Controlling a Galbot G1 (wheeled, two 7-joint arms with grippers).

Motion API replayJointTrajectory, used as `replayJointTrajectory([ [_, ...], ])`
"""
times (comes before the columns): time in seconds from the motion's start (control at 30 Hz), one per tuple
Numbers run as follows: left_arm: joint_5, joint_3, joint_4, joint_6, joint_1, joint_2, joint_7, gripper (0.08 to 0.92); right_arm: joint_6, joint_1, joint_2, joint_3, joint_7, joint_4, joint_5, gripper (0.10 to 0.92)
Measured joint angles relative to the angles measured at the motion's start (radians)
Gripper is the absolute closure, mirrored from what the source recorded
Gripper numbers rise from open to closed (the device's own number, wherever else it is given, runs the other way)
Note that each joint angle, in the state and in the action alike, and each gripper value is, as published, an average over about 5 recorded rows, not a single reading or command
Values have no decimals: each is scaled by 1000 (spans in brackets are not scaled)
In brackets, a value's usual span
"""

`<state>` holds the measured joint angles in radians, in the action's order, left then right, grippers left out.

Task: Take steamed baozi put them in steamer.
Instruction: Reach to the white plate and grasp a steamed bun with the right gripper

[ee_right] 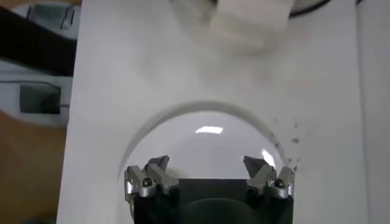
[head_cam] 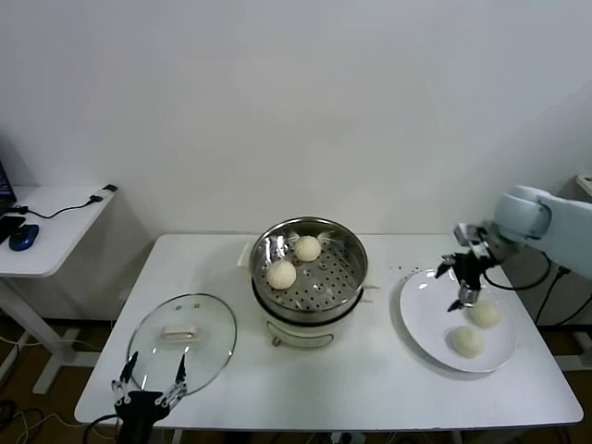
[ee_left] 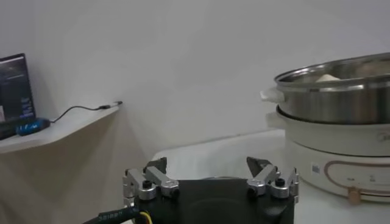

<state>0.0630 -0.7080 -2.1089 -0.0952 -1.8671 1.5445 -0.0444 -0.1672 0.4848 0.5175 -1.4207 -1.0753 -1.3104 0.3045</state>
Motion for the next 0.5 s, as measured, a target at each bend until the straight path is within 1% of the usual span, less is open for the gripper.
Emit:
replayJointTrajectory([
  [0.23, 1, -3, 4, 0, -5, 2, 5, 177, 14, -158, -23, 117, -5, 38, -106, 203],
  [0.5, 1, -3, 9, -3, -5, 2, 5, 177, 24, -271, -14, 196, -9, 80, -171, 203],
])
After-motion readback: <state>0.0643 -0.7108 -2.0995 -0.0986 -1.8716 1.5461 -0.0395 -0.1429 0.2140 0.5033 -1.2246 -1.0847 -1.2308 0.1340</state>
